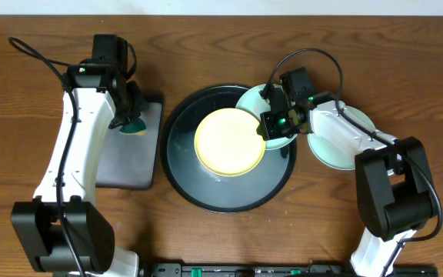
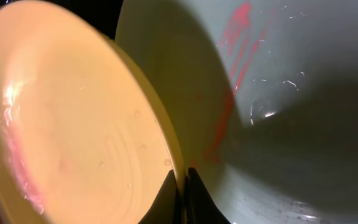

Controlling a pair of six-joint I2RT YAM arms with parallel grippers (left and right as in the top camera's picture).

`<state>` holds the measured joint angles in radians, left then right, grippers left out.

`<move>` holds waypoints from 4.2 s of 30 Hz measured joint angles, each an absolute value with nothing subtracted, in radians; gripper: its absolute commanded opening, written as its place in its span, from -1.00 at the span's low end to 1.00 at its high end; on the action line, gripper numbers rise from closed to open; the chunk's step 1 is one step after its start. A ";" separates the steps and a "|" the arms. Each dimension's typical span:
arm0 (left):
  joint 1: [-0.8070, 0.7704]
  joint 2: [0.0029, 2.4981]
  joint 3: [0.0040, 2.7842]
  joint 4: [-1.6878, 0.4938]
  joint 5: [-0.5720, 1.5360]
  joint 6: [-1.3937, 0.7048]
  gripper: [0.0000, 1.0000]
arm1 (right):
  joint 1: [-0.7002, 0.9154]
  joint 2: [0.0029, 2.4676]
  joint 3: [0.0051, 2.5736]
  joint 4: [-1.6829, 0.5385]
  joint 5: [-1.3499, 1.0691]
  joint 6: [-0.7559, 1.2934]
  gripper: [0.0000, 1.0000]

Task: Clean dirty plates on tray and stack at the side
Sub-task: 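Lift the yellow plate with right gripper toward the green plate at right, then carry the yellow plate right and lower it onto the green plate, then open right gripper, move it back to the last pale green plate rim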

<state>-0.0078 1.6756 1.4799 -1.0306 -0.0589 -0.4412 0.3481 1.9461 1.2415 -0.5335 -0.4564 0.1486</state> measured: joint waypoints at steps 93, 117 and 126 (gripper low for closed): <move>-0.008 1.676 1.480 -1.013 -0.059 -0.441 -0.84 | -0.324 1.629 1.200 -0.844 -0.036 0.240 -0.78; -0.008 1.676 1.480 -1.012 -0.059 -0.441 -0.84 | 0.012 1.860 1.412 -0.728 -0.257 0.138 0.11; -0.008 1.676 1.480 -0.984 -0.059 -0.441 -0.84 | 0.071 2.086 1.485 -0.629 -0.416 0.062 -0.27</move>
<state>-0.0078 1.6756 1.4799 -0.9840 -0.0589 -0.4408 0.0708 2.0861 1.4849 -0.6292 -0.4164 0.0624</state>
